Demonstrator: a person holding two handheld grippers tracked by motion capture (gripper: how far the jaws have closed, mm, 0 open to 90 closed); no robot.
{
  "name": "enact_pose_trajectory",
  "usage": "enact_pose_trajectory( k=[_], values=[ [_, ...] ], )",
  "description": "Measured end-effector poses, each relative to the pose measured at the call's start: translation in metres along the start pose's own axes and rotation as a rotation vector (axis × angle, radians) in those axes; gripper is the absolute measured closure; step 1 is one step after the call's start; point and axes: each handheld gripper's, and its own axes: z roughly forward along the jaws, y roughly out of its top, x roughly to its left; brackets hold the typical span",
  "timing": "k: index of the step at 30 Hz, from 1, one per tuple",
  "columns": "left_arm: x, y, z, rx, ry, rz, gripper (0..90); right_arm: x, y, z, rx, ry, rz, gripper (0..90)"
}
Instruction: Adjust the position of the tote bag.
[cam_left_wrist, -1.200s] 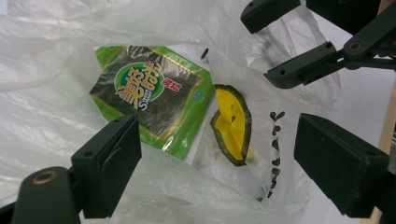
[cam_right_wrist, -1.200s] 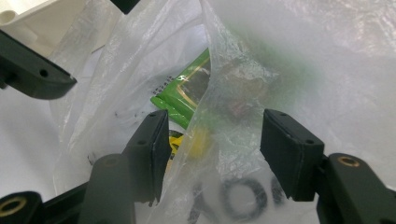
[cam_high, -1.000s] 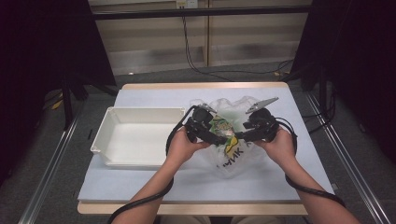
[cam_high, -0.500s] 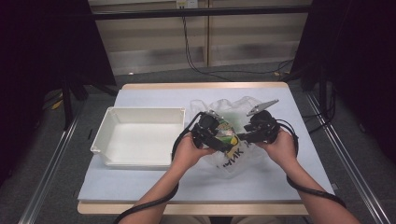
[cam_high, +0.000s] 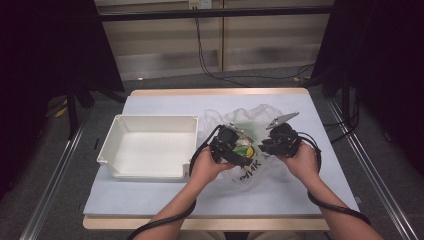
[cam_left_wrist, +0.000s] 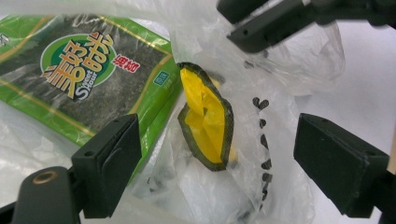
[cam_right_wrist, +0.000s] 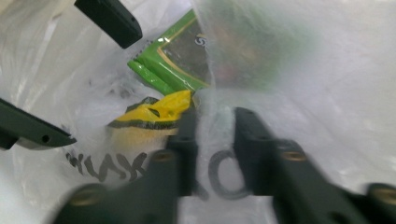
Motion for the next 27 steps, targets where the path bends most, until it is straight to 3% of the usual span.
enact_pose_trajectory(
  k=[3,7,10,11,12,13,14,18,21,22,23,27],
  values=[
    [0.0,0.001,0.003,0.003,-0.002,0.016,14.6,-0.001,0.0,0.0,-0.007,-0.003,-0.015,90.0],
    [-0.001,0.003,0.011,-0.013,0.009,-0.024,13.2,0.0,0.001,-0.001,-0.001,0.005,-0.017,90.0],
    [0.002,0.002,0.013,-0.007,0.006,-0.021,14.8,0.0,0.001,-0.003,-0.013,0.006,-0.01,90.0],
    [0.004,0.001,0.012,0.011,0.012,0.002,16.1,0.0,0.001,-0.005,-0.03,-0.005,0.002,76.3],
    [0.002,-0.001,0.014,-0.011,0.025,-0.027,17.0,0.0,0.002,-0.005,-0.028,0.003,0.003,73.7],
    [0.003,-0.002,0.014,-0.008,0.025,-0.028,18.0,0.0,0.002,-0.006,-0.03,-0.005,0.005,68.6],
    [0.006,-0.003,0.012,0.025,0.027,0.005,19.8,0.0,0.002,-0.007,-0.036,-0.014,0.007,65.0],
    [0.008,-0.004,0.014,0.029,0.022,0.015,24.0,-0.003,0.001,-0.012,-0.057,-0.021,0.03,59.4],
    [0.008,-0.005,0.018,0.027,0.018,0.003,23.8,0.001,0.001,-0.015,-0.063,-0.007,0.044,48.3],
    [0.008,-0.005,0.018,0.027,0.018,0.003,24.1,0.001,0.001,-0.015,-0.063,-0.007,0.044,48.3],
    [0.004,-0.006,0.021,-0.007,0.024,-0.05,24.8,0.007,0.001,-0.014,-0.068,0.003,0.017,43.6],
    [0.004,-0.008,0.023,-0.031,0.021,-0.065,27.7,0.02,0.0,-0.008,-0.048,0.009,-0.019,39.7]
  ],
)
